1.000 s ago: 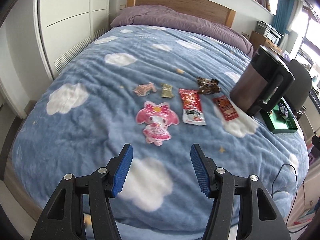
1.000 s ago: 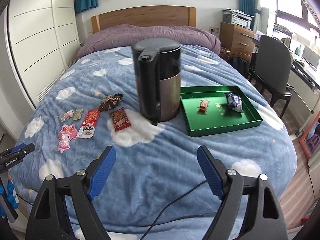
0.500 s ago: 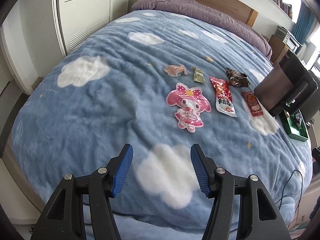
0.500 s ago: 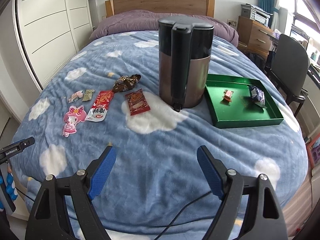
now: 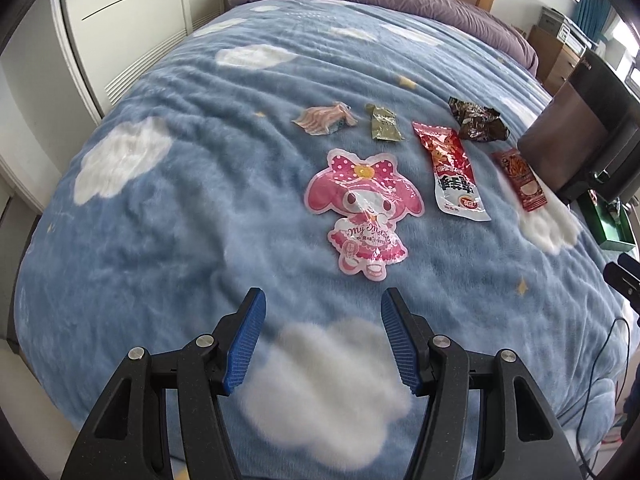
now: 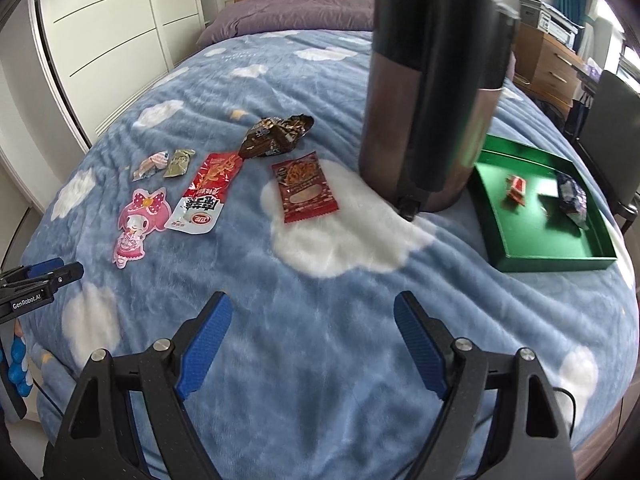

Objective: Organize snacks
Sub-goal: 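Grasp the pink My Melody packet with the left tool while the right tool grasps the red noodle packet, then lift both held packets and move them toward the green tray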

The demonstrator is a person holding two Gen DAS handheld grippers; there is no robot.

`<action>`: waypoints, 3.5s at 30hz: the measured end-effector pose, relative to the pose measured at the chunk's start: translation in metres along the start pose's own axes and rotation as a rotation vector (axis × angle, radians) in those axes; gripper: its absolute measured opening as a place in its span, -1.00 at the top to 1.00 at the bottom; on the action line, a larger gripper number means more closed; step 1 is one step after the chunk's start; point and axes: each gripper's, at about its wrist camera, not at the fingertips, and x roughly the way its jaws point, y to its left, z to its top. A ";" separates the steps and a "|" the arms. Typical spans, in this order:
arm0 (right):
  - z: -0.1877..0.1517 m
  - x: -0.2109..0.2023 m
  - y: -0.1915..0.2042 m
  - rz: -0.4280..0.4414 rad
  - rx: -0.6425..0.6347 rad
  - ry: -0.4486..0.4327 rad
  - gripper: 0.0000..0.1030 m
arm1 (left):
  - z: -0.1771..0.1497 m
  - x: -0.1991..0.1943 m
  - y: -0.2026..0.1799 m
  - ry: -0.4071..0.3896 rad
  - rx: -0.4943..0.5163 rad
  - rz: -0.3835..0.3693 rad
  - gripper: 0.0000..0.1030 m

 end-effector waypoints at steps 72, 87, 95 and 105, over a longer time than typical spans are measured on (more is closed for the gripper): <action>0.100 0.163 0.010 -0.026 -0.160 0.161 -0.29 | 0.083 0.124 -0.079 0.219 0.353 0.027 0.39; 0.071 0.112 0.010 0.009 -0.127 0.121 -0.22 | 0.067 0.090 -0.066 0.154 0.258 0.024 0.71; 0.051 0.086 0.015 0.050 -0.079 0.118 -0.22 | 0.051 0.061 -0.056 0.123 0.204 0.023 0.71; 0.031 0.048 0.022 0.072 -0.049 0.106 -0.22 | 0.034 0.029 -0.055 0.096 0.160 -0.003 0.71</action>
